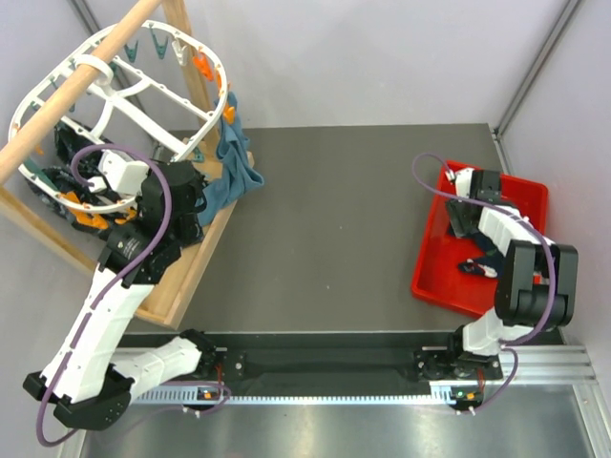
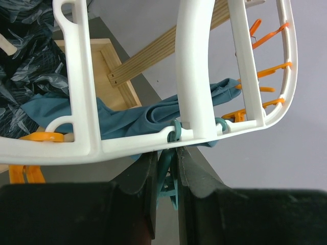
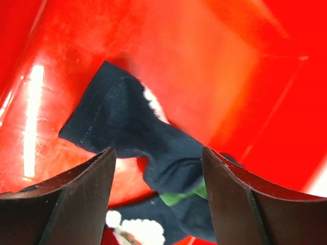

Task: Clip the socks to the hanger
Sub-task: Pick up the sock from the bin.

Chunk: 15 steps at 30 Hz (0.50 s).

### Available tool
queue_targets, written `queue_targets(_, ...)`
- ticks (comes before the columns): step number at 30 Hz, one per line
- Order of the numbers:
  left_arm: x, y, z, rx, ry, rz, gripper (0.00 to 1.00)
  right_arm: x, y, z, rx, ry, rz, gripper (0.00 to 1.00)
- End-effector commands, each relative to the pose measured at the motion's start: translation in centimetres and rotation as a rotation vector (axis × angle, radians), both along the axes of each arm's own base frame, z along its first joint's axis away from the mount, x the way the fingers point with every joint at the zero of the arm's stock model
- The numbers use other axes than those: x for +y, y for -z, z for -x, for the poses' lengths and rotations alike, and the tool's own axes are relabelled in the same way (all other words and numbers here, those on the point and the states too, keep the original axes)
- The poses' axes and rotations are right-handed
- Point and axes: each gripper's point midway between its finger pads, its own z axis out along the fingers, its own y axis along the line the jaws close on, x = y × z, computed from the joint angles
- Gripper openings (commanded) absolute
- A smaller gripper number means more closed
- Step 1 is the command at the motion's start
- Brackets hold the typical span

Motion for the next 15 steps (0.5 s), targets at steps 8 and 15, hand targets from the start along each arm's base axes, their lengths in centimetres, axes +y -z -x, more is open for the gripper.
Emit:
queue_targets(8,-0.6,2.7,0.1,0.096,0.042,-0.048,0.0,-0.6,2.7,-2.0,0.019,0.083,-0.048,0.69)
queue_targets(15,-0.7,2.4,0.1,0.085,0.046,-0.039,0.0,-0.5,3.2,-2.2,0.009,0.116,-0.141,0.34)
